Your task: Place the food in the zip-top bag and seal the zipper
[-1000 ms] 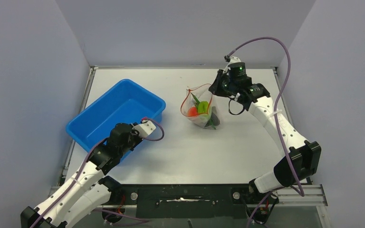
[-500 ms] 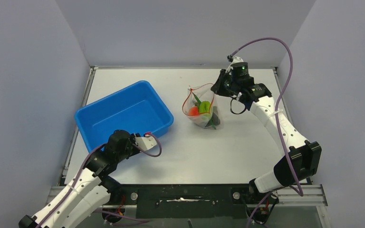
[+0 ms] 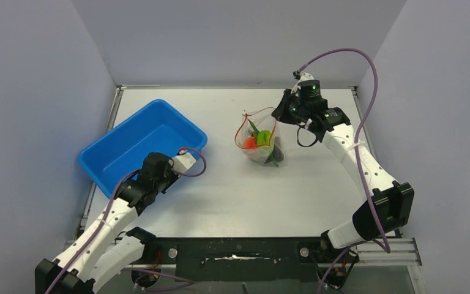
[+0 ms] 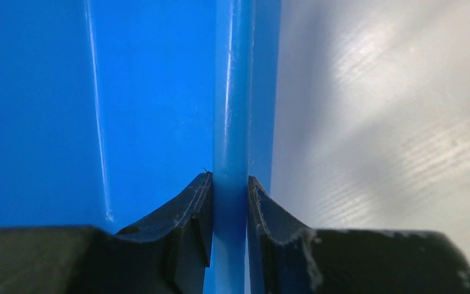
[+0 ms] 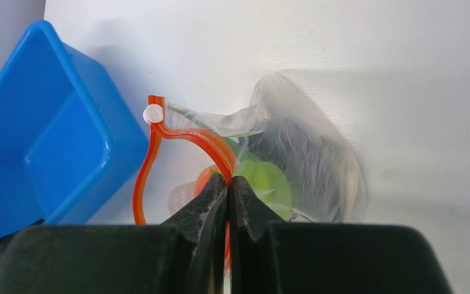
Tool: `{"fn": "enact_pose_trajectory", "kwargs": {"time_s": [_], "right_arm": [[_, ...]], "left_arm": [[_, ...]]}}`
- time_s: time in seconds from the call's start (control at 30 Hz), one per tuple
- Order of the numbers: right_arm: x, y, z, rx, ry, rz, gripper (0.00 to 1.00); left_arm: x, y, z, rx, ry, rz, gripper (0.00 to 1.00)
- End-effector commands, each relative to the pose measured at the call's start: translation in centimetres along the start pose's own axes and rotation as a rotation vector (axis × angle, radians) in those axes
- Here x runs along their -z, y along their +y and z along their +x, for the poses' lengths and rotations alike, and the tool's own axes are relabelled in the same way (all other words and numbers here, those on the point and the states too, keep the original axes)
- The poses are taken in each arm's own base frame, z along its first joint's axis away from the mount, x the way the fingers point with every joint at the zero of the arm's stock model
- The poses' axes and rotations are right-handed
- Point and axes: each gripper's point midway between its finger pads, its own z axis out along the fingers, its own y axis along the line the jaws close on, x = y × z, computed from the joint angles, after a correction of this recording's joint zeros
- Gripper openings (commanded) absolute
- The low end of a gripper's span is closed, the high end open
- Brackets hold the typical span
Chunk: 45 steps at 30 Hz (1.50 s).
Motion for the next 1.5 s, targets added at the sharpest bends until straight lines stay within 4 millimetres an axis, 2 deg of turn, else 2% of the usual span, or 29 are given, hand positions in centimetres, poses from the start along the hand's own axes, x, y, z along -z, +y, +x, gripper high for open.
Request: {"fn": "enact_pose_trajectory", "kwargs": {"time_s": [0.0, 0.1, 0.47, 0.63, 0.73, 0.87, 0.97, 1.07, 1.17, 1.27, 1.47], "right_arm": [[1.4, 1.1, -2.9, -0.003, -0.102, -0.046, 0.0], [1.5, 1.2, -3.2, 0.0, -0.109, -0.049, 0.0], [1.7, 1.2, -3.8, -0.003, -0.12, -0.045, 0.0], [2.0, 1.1, -4.1, -0.004, -0.13, -0.036, 0.0], [2.1, 1.2, -4.2, -0.005, -0.13, -0.036, 0.0], [2.2, 1.4, -4.1, -0.005, -0.124, -0.046, 0.0], [2.5, 2.0, -3.9, 0.021, -0.116, -0.087, 0.0], [3.1, 3.2, -3.7, 0.083, -0.113, -0.16, 0.0], [3.7, 4.0, -3.4, 0.149, -0.09, -0.219, 0.0], [4.8, 5.1, -2.5, 0.196, -0.063, -0.293, 0.0], [7.4, 7.2, -0.7, 0.254, -0.08, -0.468, 0.0]], "left_arm": [[-0.2, 2.7, -1.1, 0.28, 0.031, -0.108, 0.0], [-0.6, 3.3, -2.0, 0.367, 0.035, -0.143, 0.0], [-2.2, 4.9, -3.6, 0.396, 0.112, -0.21, 0.0], [-1.5, 5.6, -5.0, 0.431, 0.055, -0.231, 0.25], [-1.0, 6.1, -6.1, 0.461, 0.029, -0.228, 0.36], [-0.3, 6.7, -9.3, 0.514, -0.04, -0.19, 0.44], [0.8, 6.6, -13.7, 0.498, -0.196, -0.094, 0.46], [3.3, 6.2, -19.0, 0.407, -0.448, 0.029, 0.46], [6.3, 5.8, -22.7, 0.305, -0.675, 0.096, 0.44], [8.2, 5.1, -24.5, 0.177, -0.805, 0.139, 0.43], [7.9, 3.4, -25.5, 0.007, -0.814, 0.215, 0.44]]}}
